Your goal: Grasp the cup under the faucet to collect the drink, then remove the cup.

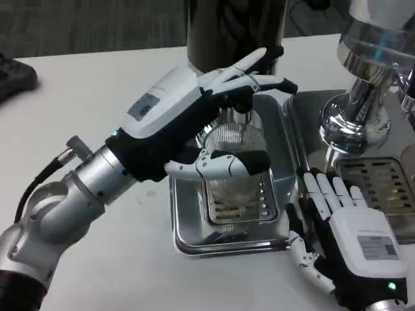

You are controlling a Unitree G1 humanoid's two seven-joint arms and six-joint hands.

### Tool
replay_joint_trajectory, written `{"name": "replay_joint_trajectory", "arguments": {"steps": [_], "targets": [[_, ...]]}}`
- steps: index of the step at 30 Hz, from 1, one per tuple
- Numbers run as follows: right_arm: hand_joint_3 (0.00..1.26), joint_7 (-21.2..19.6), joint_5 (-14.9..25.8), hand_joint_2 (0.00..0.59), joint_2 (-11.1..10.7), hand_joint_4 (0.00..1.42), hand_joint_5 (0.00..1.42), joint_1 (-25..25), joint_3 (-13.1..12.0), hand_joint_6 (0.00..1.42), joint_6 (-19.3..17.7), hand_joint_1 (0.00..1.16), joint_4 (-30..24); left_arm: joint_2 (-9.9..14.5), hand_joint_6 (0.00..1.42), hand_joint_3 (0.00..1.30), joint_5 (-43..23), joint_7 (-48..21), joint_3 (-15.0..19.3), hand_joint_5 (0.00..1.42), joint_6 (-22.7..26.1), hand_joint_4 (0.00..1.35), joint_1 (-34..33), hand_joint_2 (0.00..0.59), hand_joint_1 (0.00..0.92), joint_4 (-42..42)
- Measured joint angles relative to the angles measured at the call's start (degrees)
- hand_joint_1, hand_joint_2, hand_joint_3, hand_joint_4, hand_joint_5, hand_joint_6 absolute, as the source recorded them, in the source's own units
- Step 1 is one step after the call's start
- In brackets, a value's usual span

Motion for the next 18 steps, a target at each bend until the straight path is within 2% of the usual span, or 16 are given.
{"name": "replay_joint_trajectory", "arguments": {"steps": [8,9,12,13,15,18], "targets": [[0.0,0.0,0.08,0.495,0.03,0.0,0.0,0.07,0.01,0.0,0.01,0.0,-0.01,1.38,0.2,0.29,3.01,2.83,-1.49,0.27,0.08,0.04,0.87,0.173,0.0,-2.62],[0.0,0.03,1.15,0.495,0.36,0.0,0.0,0.22,-0.35,0.0,-0.03,0.0,-0.05,1.39,0.2,0.29,3.04,3.26,-1.85,0.27,0.09,0.04,0.98,0.173,0.0,-2.67],[0.0,1.31,12.34,0.494,3.71,0.0,0.0,1.74,-5.54,0.0,-1.79,0.0,-1.49,1.47,0.2,0.29,3.11,3.95,-2.37,0.27,0.25,0.04,1.06,0.174,0.0,-2.8],[0.0,1.35,13.36,0.494,3.97,0.0,0.0,1.87,-6.29,0.0,-1.95,0.0,-1.81,1.5,0.2,0.29,3.12,4.06,-2.41,0.27,0.28,0.04,1.06,0.174,0.0,-2.8],[0.0,2.48,16.55,0.435,4.21,0.0,0.0,2.34,-8.05,0.0,-2.78,0.09,-4.77,1.64,0.2,0.29,3.09,4.21,-2.53,0.27,0.33,0.04,1.08,0.175,0.0,-2.83],[0.0,4.79,18.69,0.435,4.53,0.0,0.0,1.46,-8.48,0.0,-3.74,0.14,-7.11,1.66,0.2,0.29,3.1,4.39,-2.7,0.27,0.47,0.04,1.08,0.176,0.0,-2.83]]}}
